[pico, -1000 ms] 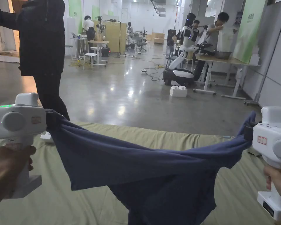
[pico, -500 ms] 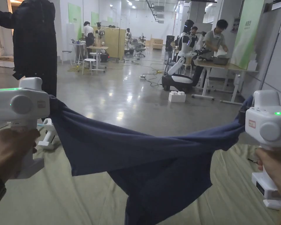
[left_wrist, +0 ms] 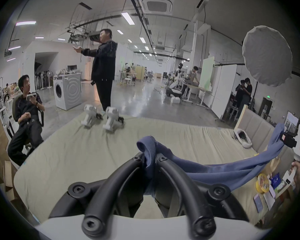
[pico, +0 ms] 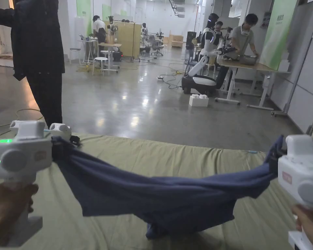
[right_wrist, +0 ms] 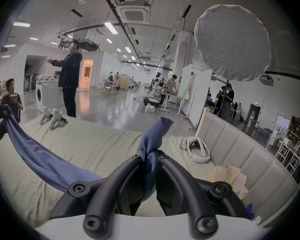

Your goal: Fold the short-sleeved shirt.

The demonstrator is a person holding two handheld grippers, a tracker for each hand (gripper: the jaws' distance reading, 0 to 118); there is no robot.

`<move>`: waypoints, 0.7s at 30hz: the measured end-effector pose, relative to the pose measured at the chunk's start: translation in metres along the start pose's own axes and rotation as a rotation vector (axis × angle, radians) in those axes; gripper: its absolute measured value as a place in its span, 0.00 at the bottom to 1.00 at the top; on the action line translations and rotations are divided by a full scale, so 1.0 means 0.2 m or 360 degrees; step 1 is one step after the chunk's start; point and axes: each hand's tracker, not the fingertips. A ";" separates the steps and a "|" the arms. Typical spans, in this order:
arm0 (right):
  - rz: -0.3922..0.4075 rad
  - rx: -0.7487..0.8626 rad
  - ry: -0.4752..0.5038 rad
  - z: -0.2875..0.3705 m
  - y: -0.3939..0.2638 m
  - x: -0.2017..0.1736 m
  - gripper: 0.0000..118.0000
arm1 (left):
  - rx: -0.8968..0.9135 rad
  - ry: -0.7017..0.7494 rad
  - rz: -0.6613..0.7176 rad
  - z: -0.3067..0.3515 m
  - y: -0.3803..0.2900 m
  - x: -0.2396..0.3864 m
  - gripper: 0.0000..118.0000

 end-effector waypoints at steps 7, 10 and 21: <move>0.0024 -0.0155 0.0010 0.24 -0.42 0.00 0.11 | -0.0131 -0.0034 0.0048 0.11 -0.26 -0.05 0.10; -0.0002 -0.0216 0.0007 0.37 -0.53 0.00 0.11 | -0.0187 -0.0052 0.0060 0.32 -0.62 -0.14 0.10; 0.0028 -0.0579 -0.0006 0.64 -0.99 -0.05 0.11 | -0.0557 0.0017 -0.0007 0.59 -1.09 -0.16 0.10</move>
